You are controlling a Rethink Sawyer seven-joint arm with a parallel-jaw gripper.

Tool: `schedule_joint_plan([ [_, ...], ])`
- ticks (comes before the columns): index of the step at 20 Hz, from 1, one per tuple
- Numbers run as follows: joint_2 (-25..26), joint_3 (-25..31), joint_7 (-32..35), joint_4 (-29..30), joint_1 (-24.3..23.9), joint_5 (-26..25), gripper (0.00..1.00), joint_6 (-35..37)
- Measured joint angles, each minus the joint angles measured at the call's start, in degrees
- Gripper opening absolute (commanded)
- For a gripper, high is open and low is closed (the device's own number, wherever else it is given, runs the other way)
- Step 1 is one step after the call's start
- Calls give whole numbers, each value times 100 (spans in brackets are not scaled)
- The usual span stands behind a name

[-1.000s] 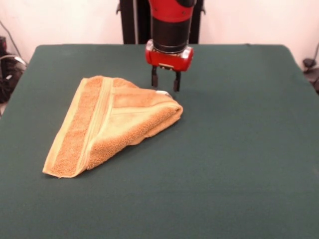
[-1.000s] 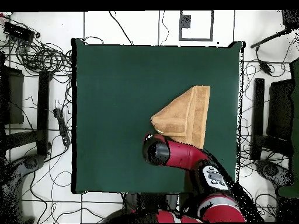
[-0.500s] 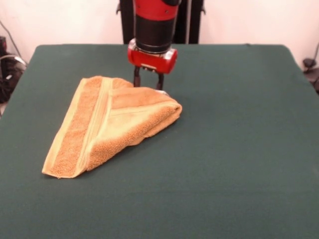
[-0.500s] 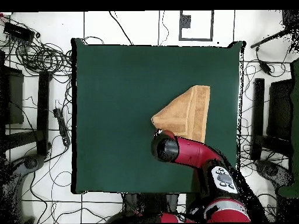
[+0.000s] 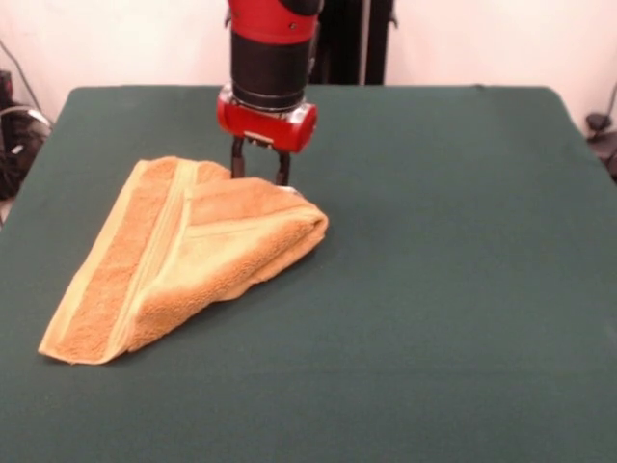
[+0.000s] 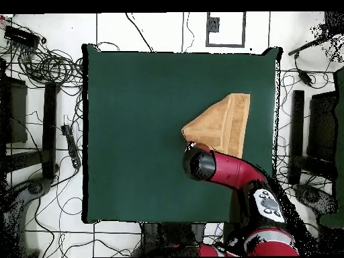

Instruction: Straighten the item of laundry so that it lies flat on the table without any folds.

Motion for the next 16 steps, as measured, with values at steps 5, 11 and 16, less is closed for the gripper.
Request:
schedule_joint_plan([
  [5,1,1,0,-111,-65,0,100,41],
  [11,-57,114,0,-97,-275,-1,100,77],
  [16,-101,355,0,9,-563,-1,100,76],
])
